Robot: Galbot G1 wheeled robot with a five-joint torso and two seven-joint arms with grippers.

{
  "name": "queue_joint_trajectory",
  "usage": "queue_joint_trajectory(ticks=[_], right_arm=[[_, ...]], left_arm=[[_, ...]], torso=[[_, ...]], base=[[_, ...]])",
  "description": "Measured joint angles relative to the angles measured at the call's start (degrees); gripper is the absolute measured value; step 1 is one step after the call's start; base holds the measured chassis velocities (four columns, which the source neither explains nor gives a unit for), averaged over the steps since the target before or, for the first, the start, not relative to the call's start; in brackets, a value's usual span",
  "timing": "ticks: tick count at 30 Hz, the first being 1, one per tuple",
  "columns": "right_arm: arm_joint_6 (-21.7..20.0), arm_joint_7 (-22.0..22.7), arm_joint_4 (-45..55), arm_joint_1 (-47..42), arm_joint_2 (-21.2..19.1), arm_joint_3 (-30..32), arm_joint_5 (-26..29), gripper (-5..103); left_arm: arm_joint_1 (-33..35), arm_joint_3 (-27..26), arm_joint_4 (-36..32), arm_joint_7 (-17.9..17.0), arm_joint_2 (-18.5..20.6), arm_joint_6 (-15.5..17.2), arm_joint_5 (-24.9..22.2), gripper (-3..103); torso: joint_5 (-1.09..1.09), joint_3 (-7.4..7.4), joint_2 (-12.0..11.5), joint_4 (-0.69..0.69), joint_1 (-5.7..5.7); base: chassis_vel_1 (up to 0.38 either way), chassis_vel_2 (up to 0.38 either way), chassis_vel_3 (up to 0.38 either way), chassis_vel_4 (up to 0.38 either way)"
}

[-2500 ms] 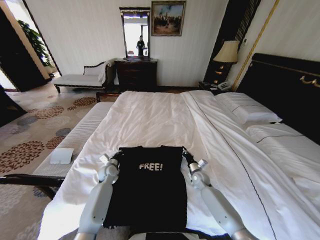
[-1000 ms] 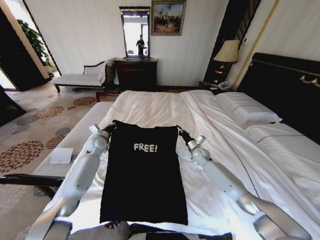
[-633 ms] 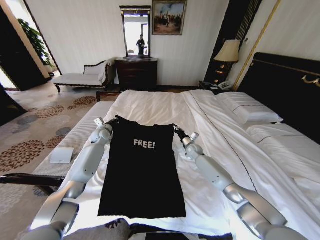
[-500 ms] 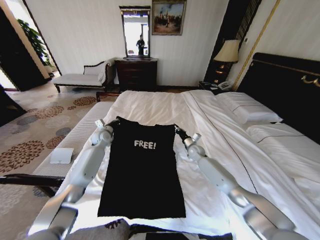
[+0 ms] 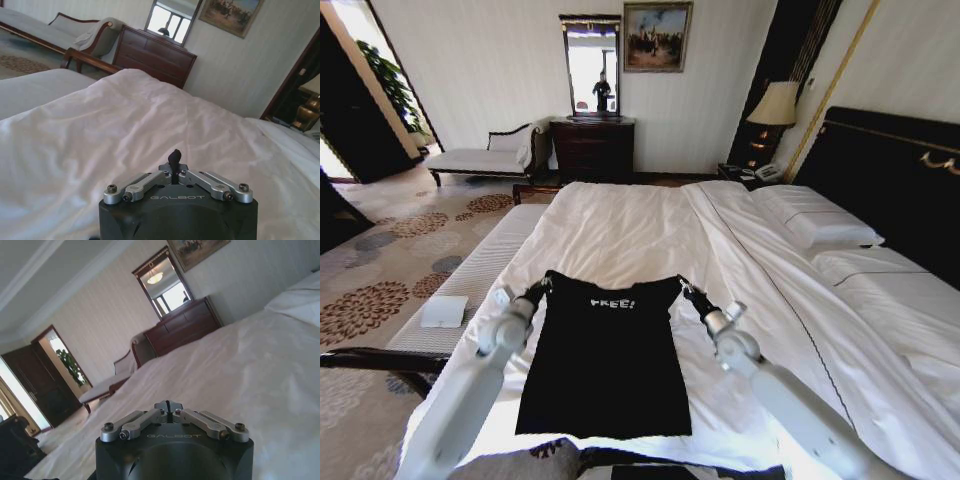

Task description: Fold the clothes on the bed.

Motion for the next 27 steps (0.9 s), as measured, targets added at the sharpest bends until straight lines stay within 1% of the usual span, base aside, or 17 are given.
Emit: queue_joint_trajectory(ticks=[2,3,4,5,6,7,9,10,14,17,20,27], right_arm=[[0.2,0.8,2.6,-7.3,-0.8,1.5,-1.7,0],[0.3,1.3,3.2,-9.2,-0.9,1.8,-2.3,0],[0.3,1.3,3.2,-9.2,-0.9,1.8,-2.3,0],[0.4,1.8,3.7,-10.7,-1.0,2.0,-2.7,0],[0.5,2.7,4.5,-12.9,-1.2,2.3,-3.2,0],[0.6,4.0,5.9,-15.7,-1.6,2.7,-3.7,0],[0.7,5.2,7.7,-18.9,-2.1,2.9,-4.4,0],[0.7,5.2,7.7,-18.9,-2.1,2.9,-4.4,0],[1.4,6.0,9.0,-24.7,-2.5,3.0,-7.5,0],[1.7,6.2,9.0,-26.0,-2.4,3.1,-8.0,0],[2.3,7.5,9.1,-29.2,-2.4,3.5,-8.5,0],[3.1,7.6,9.5,-32.2,-2.3,4.4,-9.8,0]], left_arm=[[6.4,-2.5,-3.1,-1.1,-1.3,1.5,2.2,1],[8.2,-3.2,-3.8,-1.4,-1.5,2.2,3.3,1],[8.2,-3.2,-3.8,-1.4,-1.5,2.2,3.3,1],[9.9,-3.8,-4.4,-1.7,-1.7,2.8,4.2,1],[11.9,-4.5,-4.9,-2.2,-1.8,3.8,5.0,1],[14.8,-5.5,-6.1,-2.7,-1.8,5.6,5.7,1],[18.3,-6.5,-7.5,-3.1,-1.5,7.1,6.0,1],[18.3,-6.5,-7.5,-3.1,-1.5,7.1,6.0,1],[23.4,-8.1,-9.2,-2.1,-1.3,7.6,6.6,1],[24.4,-8.3,-9.4,-2.1,-1.4,7.6,6.7,1],[27.1,-8.8,-10.6,-2.5,-1.5,8.4,7.0,1],[29.4,-9.3,-12.3,-2.3,-1.6,9.2,6.4,1]], torso=[[0.00,0.01,0.0,0.00,0.02],[0.00,0.00,0.0,-0.02,0.03],[0.00,0.00,0.0,-0.02,0.03],[0.02,0.01,0.0,-0.02,0.03],[0.00,0.01,0.0,-0.01,0.02],[0.00,0.01,0.0,0.00,0.03],[0.00,0.00,0.0,0.00,0.02],[0.00,0.00,0.0,0.00,0.02],[0.00,0.02,0.0,0.00,0.02],[0.01,0.02,0.0,0.00,0.03],[0.00,0.02,0.0,0.00,0.03],[0.00,0.02,0.0,-0.01,0.03]], base=[[0.000,0.000,0.000,0.000],[0.000,0.000,0.000,0.000],[0.000,0.000,0.000,0.000],[0.000,0.000,0.000,0.000],[0.000,0.000,0.000,0.000],[0.000,0.000,0.000,0.000],[0.000,0.000,0.000,0.000],[0.000,0.000,0.000,0.000],[0.000,0.000,0.000,0.000],[0.000,0.000,0.000,0.000],[0.000,0.000,0.000,0.000],[0.000,0.000,0.000,0.000]])
